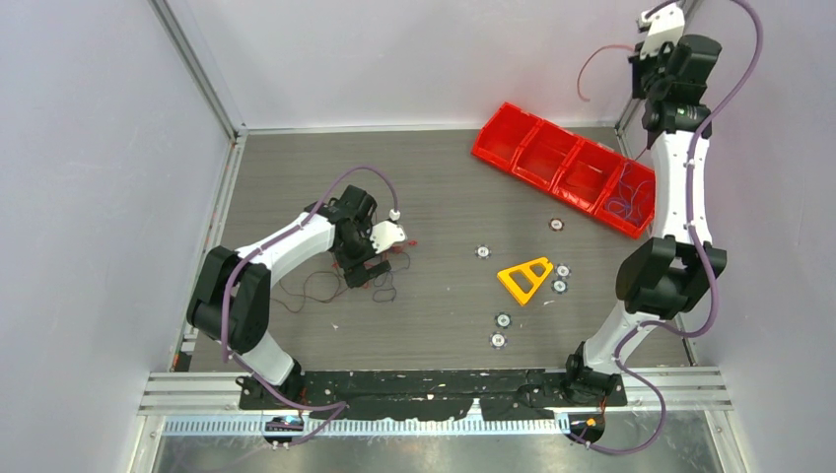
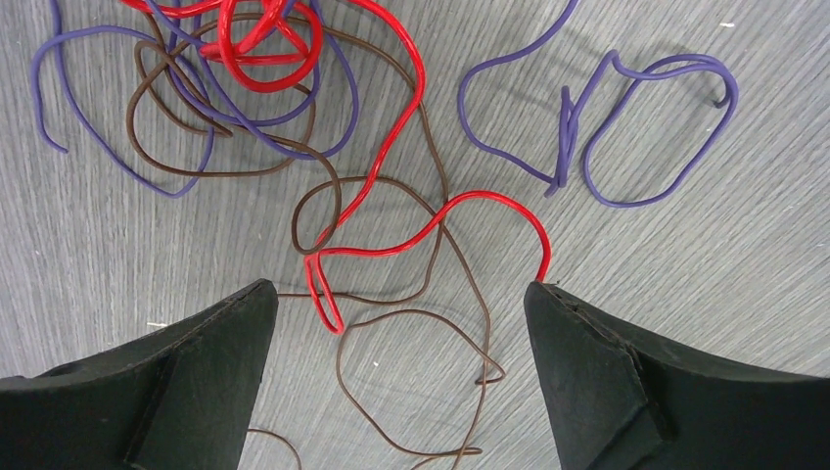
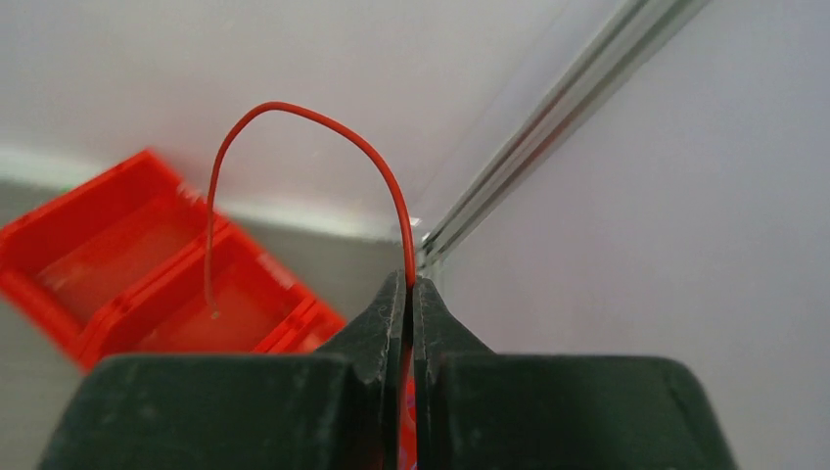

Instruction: Untangle the cables

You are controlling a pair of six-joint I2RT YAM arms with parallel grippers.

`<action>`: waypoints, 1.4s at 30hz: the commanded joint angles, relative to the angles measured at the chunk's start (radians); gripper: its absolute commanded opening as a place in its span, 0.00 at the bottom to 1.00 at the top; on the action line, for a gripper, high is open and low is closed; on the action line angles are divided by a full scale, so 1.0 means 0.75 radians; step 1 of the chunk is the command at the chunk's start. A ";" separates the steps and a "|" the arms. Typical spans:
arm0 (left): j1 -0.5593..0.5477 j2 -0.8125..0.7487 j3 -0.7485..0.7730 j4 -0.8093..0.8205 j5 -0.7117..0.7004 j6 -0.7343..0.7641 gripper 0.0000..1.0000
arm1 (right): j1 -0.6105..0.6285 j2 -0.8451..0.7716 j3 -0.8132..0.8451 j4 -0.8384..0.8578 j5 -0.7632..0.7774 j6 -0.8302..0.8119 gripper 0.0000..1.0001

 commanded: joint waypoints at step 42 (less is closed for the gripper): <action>0.031 -0.079 0.024 -0.175 0.005 -0.005 1.00 | -0.208 0.304 -0.256 0.605 -0.557 1.125 0.05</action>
